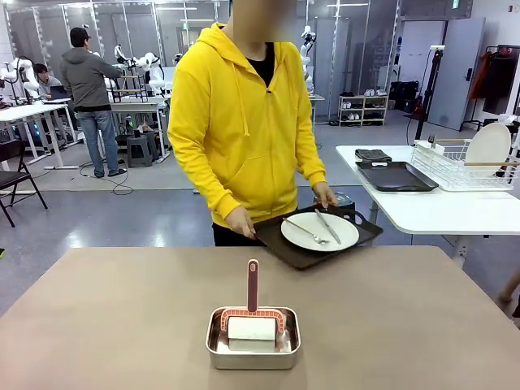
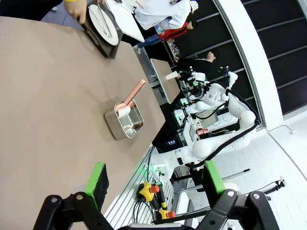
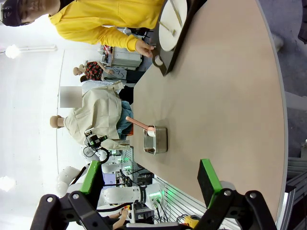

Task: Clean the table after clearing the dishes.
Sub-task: When the right (or left) Handle tray is removed, use the right hand (or left hand) to clean the right (or left) side of the table with the Lint Roller.

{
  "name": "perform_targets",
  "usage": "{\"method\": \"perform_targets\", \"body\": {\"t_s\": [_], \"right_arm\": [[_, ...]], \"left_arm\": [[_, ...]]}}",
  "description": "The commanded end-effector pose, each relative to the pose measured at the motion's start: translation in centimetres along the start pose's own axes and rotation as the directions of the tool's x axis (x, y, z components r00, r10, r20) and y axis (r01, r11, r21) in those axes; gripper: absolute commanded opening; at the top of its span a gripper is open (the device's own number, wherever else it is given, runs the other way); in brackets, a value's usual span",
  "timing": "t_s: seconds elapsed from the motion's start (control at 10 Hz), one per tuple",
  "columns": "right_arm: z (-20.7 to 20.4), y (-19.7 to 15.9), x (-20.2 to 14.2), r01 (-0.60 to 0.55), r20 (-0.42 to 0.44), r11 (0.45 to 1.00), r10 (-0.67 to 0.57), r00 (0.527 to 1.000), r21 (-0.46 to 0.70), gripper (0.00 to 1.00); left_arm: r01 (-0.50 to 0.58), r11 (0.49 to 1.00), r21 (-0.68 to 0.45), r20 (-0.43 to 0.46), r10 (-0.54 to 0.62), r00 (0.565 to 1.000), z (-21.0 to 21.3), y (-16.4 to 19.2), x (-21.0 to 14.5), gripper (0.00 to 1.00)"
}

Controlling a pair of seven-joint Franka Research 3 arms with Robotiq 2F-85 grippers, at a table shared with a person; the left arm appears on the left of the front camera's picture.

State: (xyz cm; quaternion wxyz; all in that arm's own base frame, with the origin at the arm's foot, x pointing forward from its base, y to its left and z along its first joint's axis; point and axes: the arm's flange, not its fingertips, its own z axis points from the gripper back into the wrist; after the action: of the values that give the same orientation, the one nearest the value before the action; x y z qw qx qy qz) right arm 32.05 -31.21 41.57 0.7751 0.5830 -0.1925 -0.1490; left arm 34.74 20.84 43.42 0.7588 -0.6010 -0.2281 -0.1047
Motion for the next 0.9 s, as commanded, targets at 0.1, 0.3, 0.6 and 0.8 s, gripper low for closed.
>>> {"method": "perform_targets", "body": {"t_s": [0.1, 0.3, 0.6, 0.8], "right_arm": [[0.1, 0.3, -0.1, -0.006, 0.001, 1.0, 0.006, 1.0, 0.003, 1.0], [-2.1, 2.0, 1.2, -0.028, -0.054, 0.996, 0.024, 0.998, -0.079, 1.0], [-12.5, 8.8, 5.6, -0.174, -0.292, 0.963, 0.11, 0.95, -0.204, 1.0], [-19.9, 12.1, 5.6, -0.282, -0.435, 0.928, 0.156, 0.887, -0.242, 1.0]], "left_arm": [[0.003, 1.0, 0.005, -0.006, -0.003, 1.0, 0.1, -0.6, -0.1, 1.0], [0.003, 1.0, 0.005, -0.006, -0.003, 1.0, 0.1, -0.6, -0.1, 1.0], [0.003, 1.0, 0.005, -0.006, -0.003, 1.0, 0.1, -0.6, -0.1, 1.0], [0.003, 1.0, 0.005, -0.006, -0.003, 1.0, 0.1, -0.6, -0.1, 1.0]]}}
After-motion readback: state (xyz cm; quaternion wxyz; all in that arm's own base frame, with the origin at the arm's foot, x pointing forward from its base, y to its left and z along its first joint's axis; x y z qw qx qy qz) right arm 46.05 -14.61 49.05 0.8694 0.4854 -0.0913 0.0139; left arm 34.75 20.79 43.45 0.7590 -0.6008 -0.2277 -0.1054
